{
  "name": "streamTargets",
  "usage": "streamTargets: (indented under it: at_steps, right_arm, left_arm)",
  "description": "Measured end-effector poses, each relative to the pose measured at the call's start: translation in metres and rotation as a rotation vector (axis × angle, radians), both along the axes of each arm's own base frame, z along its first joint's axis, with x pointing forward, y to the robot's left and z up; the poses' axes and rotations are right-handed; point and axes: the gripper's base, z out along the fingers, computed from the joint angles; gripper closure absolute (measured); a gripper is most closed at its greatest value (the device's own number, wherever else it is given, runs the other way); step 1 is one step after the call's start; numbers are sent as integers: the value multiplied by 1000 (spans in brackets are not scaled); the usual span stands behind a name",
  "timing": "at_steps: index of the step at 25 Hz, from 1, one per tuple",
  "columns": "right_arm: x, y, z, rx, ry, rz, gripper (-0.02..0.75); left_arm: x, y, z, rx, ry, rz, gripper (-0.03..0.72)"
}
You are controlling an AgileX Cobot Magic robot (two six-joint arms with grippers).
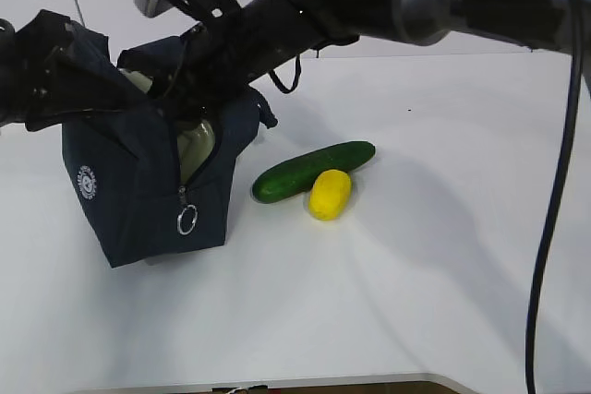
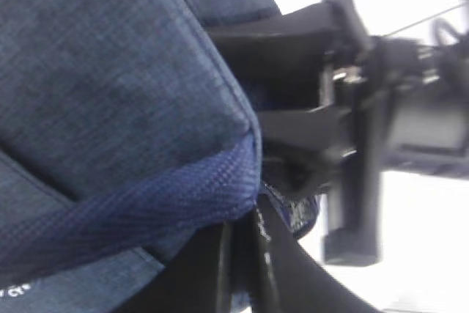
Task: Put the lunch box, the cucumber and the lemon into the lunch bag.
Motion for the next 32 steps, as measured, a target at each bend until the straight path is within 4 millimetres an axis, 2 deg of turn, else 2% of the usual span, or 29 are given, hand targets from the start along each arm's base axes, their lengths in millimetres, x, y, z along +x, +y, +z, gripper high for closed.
streamTargets:
  at_steps: [6,11,17,25,28,32]
  right_arm:
    - [-8,13,-10,-64,-58,77,367]
    - [-8,13,-11,-69,-62,80,366]
    - [-9,13,-11,-74,-62,88,325]
    - [-10,14,-12,-79,-55,96,321]
    - [-10,14,-10,-79,-53,111,307]
    - [-9,17,3,-51,-80,114,274]
  left_arm:
    - [-2,-1,0,-4,7,-22,697]
    - [-2,-1,0,-5,8,-24,697]
    - [-2,-1,-1,4,7,-31,697]
    - [-3,0,-3,43,0,-51,697]
    - [-3,0,-3,55,-1,-58,697]
    - [-4,0,-4,68,-3,-64,697]
